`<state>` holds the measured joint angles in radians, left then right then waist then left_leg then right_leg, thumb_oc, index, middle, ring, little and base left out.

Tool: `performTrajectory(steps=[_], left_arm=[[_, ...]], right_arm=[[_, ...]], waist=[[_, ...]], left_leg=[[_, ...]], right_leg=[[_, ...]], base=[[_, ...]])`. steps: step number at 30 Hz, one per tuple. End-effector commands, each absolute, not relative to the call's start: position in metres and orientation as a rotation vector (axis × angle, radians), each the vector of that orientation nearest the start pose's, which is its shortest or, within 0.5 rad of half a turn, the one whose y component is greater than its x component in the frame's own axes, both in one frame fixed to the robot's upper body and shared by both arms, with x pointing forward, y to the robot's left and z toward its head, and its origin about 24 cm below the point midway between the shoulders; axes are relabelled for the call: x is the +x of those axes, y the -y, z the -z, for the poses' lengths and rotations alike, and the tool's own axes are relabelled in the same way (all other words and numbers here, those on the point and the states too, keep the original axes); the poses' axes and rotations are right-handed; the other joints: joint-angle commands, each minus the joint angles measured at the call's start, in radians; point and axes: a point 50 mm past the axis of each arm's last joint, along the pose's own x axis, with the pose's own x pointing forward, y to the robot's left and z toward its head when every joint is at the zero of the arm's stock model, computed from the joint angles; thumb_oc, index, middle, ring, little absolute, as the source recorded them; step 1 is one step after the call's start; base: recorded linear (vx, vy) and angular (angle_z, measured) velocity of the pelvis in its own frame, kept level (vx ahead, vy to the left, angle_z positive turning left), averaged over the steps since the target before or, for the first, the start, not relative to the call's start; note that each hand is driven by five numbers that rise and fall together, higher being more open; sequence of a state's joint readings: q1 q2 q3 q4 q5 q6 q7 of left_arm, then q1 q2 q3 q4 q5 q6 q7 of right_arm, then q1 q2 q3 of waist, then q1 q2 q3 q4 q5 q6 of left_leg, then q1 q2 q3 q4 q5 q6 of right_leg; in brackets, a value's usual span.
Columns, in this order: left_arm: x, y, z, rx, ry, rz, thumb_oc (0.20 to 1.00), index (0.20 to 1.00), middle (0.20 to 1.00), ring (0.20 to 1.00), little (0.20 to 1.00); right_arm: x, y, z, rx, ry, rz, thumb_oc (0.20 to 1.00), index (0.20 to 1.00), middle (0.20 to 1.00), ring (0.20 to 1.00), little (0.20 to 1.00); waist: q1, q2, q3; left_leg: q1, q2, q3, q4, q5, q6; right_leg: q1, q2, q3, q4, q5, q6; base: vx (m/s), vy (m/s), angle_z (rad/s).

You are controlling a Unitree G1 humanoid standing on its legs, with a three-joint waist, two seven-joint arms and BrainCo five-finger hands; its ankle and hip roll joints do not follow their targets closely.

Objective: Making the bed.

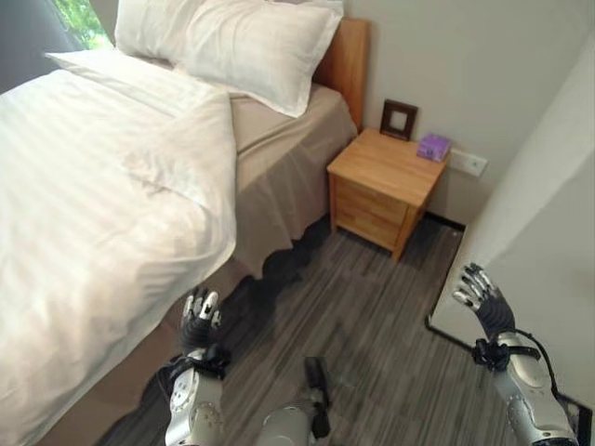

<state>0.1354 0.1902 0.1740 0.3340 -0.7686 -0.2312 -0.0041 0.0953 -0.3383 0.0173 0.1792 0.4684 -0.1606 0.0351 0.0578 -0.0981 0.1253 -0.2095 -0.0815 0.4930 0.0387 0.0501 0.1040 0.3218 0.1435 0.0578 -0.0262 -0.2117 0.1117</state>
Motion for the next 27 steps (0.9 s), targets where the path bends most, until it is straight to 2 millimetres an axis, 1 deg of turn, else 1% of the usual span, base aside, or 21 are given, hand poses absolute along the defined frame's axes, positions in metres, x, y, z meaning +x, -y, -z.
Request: performTrajectory(steps=[1, 2, 3, 4, 5, 7, 8, 9, 10, 12, 13, 14, 15, 16, 17, 18, 19, 22, 23, 24, 27], left_arm=[[0.22, -0.268, -0.006, -0.405, 0.024, -0.366, 1.0, 1.0, 1.0, 1.0, 1.0], [0.223, -0.267, -0.014, -0.409, 0.057, -0.358, 1.0, 1.0, 1.0, 1.0, 1.0], [0.225, -0.266, -0.015, -0.404, 0.057, -0.347, 1.0, 1.0, 1.0, 1.0, 1.0], [0.226, -0.266, -0.015, -0.404, 0.057, -0.347, 1.0, 1.0, 1.0, 1.0, 1.0], [0.229, -0.267, -0.019, -0.357, 0.057, -0.327, 1.0, 1.0, 1.0, 1.0, 1.0], [0.23, -0.267, -0.019, -0.358, 0.058, -0.328, 1.0, 1.0, 1.0, 1.0, 1.0], [0.231, -0.268, -0.022, -0.347, 0.063, -0.319, 1.0, 1.0, 1.0, 1.0, 1.0], [0.231, -0.269, -0.022, -0.347, 0.063, -0.319, 1.0, 1.0, 1.0, 1.0, 1.0], [0.231, -0.268, -0.023, -0.354, 0.067, -0.31, 1.0, 1.0, 1.0, 1.0, 1.0], [0.229, -0.264, -0.017, -0.385, 0.05, -0.293, 1.0, 1.0, 1.0, 1.0, 1.0], [0.229, -0.264, -0.017, -0.385, 0.05, -0.293, 1.0, 1.0, 1.0, 1.0, 1.0], [0.229, -0.263, -0.015, -0.388, 0.042, -0.287, 1.0, 1.0, 1.0, 1.0, 1.0], [0.233, -0.26, -0.017, -0.376, 0.049, -0.263, 1.0, 1.0, 1.0, 1.0, 1.0], [0.235, -0.259, -0.017, -0.361, 0.051, -0.25, 1.0, 1.0, 1.0, 1.0, 1.0], [0.235, -0.259, -0.017, -0.362, 0.051, -0.249, 1.0, 1.0, 1.0, 1.0, 1.0], [0.237, -0.257, -0.018, -0.34, 0.05, -0.238, 1.0, 1.0, 1.0, 1.0, 1.0], [0.239, -0.249, -0.018, -0.339, 0.046, -0.205, 1.0, 1.0, 1.0, 1.0, 1.0], [0.24, -0.247, -0.021, -0.341, 0.057, -0.198, 1.0, 1.0, 1.0, 1.0, 1.0], [0.24, -0.246, -0.022, -0.366, 0.069, -0.207, 1.0, 1.0, 1.0, 1.0, 1.0], [0.243, -0.244, -0.022, -0.38, 0.071, -0.199, 1.0, 1.0, 1.0, 1.0, 1.0], [0.246, -0.242, -0.025, -0.388, 0.085, -0.189, 1.0, 1.0, 1.0, 1.0, 1.0]], right_arm=[[0.231, 0.218, -0.032, 0.074, 0.014, -0.028, 1.0, 1.0, 1.0, 1.0, 1.0], [0.233, 0.214, -0.032, 0.092, 0.022, -0.037, 1.0, 1.0, 1.0, 1.0, 1.0], [0.234, 0.211, -0.033, 0.09, 0.025, -0.049, 1.0, 1.0, 1.0, 1.0, 1.0], [0.234, 0.211, -0.033, 0.09, 0.026, -0.049, 1.0, 1.0, 1.0, 1.0, 1.0], [0.237, 0.208, -0.035, 0.052, 0.028, -0.068, 1.0, 1.0, 1.0, 1.0, 1.0], [0.237, 0.208, -0.035, 0.051, 0.028, -0.069, 1.0, 1.0, 1.0, 1.0, 1.0], [0.237, 0.206, -0.034, 0.071, 0.025, -0.077, 1.0, 1.0, 1.0, 1.0, 1.0], [0.237, 0.206, -0.035, 0.071, 0.025, -0.078, 1.0, 1.0, 1.0, 1.0, 1.0], [0.235, 0.208, -0.032, 0.075, 0.014, -0.073, 1.0, 1.0, 1.0, 1.0, 1.0], [0.228, 0.216, -0.026, 0.078, -0.017, -0.055, 1.0, 1.0, 1.0, 1.0, 1.0], [0.228, 0.216, -0.026, 0.078, -0.017, -0.055, 1.0, 1.0, 1.0, 1.0, 1.0], [0.227, 0.218, -0.026, 0.074, -0.022, -0.055, 1.0, 1.0, 1.0, 1.0, 1.0], [0.22, 0.226, -0.024, 0.069, -0.036, -0.037, 1.0, 1.0, 1.0, 1.0, 1.0], [0.216, 0.23, -0.023, 0.064, -0.041, -0.028, 1.0, 1.0, 1.0, 1.0, 1.0], [0.216, 0.23, -0.023, 0.064, -0.042, -0.027, 1.0, 1.0, 1.0, 1.0, 1.0], [0.214, 0.235, -0.023, 0.043, -0.048, -0.017, 1.0, 1.0, 1.0, 1.0, 1.0], [0.215, 0.237, -0.027, 0.053, -0.037, -0.017, 1.0, 1.0, 1.0, 1.0, 1.0], [0.22, 0.239, -0.031, 0.045, -0.018, -0.011, 1.0, 1.0, 1.0, 1.0, 1.0], [0.225, 0.24, -0.037, 0.04, 0.007, -0.016, 1.0, 1.0, 1.0, 1.0, 1.0], [0.226, 0.241, -0.04, 0.032, 0.022, -0.021, 1.0, 1.0, 1.0, 1.0, 1.0], [0.228, 0.243, -0.044, 0.019, 0.035, -0.017, 1.0, 1.0, 1.0, 1.0, 1.0]], waist=[[0.032, -0.031, -0.045], [0.033, -0.026, -0.035], [0.024, -0.013, -0.019], [0.023, -0.015, -0.018], [0.001, 0.017, 0.011], [0.001, 0.021, 0.008], [-0.032, 0.052, 0.027], [-0.035, 0.054, 0.026], [-0.049, 0.061, 0.028], [-0.099, 0.051, 0.035], [-0.099, 0.051, 0.035], [-0.109, 0.042, 0.032], [-0.135, 0.036, 0.033], [-0.144, 0.031, 0.031], [-0.149, 0.032, 0.031], [-0.159, 0.026, 0.03], [-0.147, 0.018, 0.019], [-0.14, 0.018, 0.015], [-0.127, 0.02, 0.011], [-0.124, 0.018, 0.016], [-0.123, 0.012, 0.028]], left_leg=[[0.067, 0.079, -0.081, 0.0, 0.056, -0.054], [0.104, 0.078, -0.102, -0.001, 0.033, -0.042], [0.146, 0.081, -0.124, -0.007, 0.015, -0.033], [0.147, 0.079, -0.126, -0.007, 0.015, -0.032], [0.213, 0.088, -0.17, -0.021, -0.009, -0.017], [0.208, 0.093, -0.17, -0.02, -0.007, -0.018], [0.309, 0.087, -0.26, -0.06, -0.019, -0.023], [0.307, 0.09, -0.262, -0.06, -0.017, -0.024], [0.333, 0.088, -0.3, -0.065, -0.02, -0.034], [0.378, 0.072, -0.412, -0.05, -0.066, -0.059], [0.378, 0.073, -0.412, -0.05, -0.066, -0.059], [0.384, 0.066, -0.443, -0.054, -0.07, -0.069], [0.397, 0.064, -0.53, -0.061, -0.073, -0.077], [0.399, 0.066, -0.582, -0.063, -0.078, -0.076], [0.399, 0.066, -0.588, -0.062, -0.079, -0.075], [0.4, 0.069, -0.642, -0.051, -0.09, -0.078], [0.378, 0.067, -0.678, -0.019, -0.092, -0.089], [0.371, 0.077, -0.712, -0.008, -0.074, -0.101], [0.342, 0.093, -0.728, 0.035, -0.044, -0.131], [0.308, 0.103, -0.722, 0.084, -0.011, -0.15], [0.269, 0.102, -0.725, 0.142, 0.005, -0.16]], right_leg=[[-0.088, -0.207, -0.05, 0.352, 0.358, 0.074], [-0.132, -0.201, -0.04, 0.478, 0.425, 0.098], [-0.187, -0.212, -0.057, 0.569, 0.441, 0.096], [-0.188, -0.215, -0.058, 0.574, 0.438, 0.097], [-0.289, -0.21, -0.07, 0.708, 0.428, 0.071], [-0.293, -0.206, -0.07, 0.706, 0.433, 0.069], [-0.434, -0.227, -0.106, 0.686, 0.307, 0.013], [-0.434, -0.225, -0.11, 0.682, 0.311, 0.011], [-0.457, -0.225, -0.112, 0.612, 0.29, 0.001], [-0.473, -0.184, 0.035, 0.323, 0.281, 0.005], [-0.472, -0.184, 0.034, 0.322, 0.282, 0.005], [-0.473, -0.169, 0.104, 0.234, 0.282, 0.018], [-0.482, -0.14, 0.256, 0.11, 0.316, 0.049], [-0.489, -0.13, 0.32, 0.088, 0.341, 0.065], [-0.486, -0.132, 0.314, 0.085, 0.34, 0.065], [-0.482, -0.121, 0.355, 0.094, 0.345, 0.076], [-0.46, -0.15, 0.31, 0.112, 0.335, 0.057], [-0.443, -0.144, 0.284, 0.097, 0.347, 0.04], [-0.412, -0.151, 0.229, 0.07, 0.333, 0.021], [-0.389, -0.161, 0.199, 0.062, 0.326, 0.008], [-0.37, -0.17, 0.168, 0.059, 0.32, -0.001]], base=[[0.58, 0.161, -0.21], [0.55, 0.185, -0.41], [0.32, 0.114, -0.56], [0.42, 0.143, 0.04], [0.27, 0.079, 0.46], [0.37, 0.072, 0.8], [0.48, 0.063, 0.81], [0.65, 0.052, 1.29], [0.48, -0.076, 1.1], [0.56, -0.112, 1.29], [0.31, -0.078, 1.35], [0.4, -0.096, 1.8], [0.55, -0.165, 1.62], [0.41, -0.129, 1.88], [0.29, -0.148, 1.97], [0.27, -0.205, 2.25], [0.27, -0.209, 1.75], [0.2, -0.248, 0.85], [0.2, -0.284, 0.73], [0.14, -0.222, 0.77], [0.05, -0.131, 0.96]])
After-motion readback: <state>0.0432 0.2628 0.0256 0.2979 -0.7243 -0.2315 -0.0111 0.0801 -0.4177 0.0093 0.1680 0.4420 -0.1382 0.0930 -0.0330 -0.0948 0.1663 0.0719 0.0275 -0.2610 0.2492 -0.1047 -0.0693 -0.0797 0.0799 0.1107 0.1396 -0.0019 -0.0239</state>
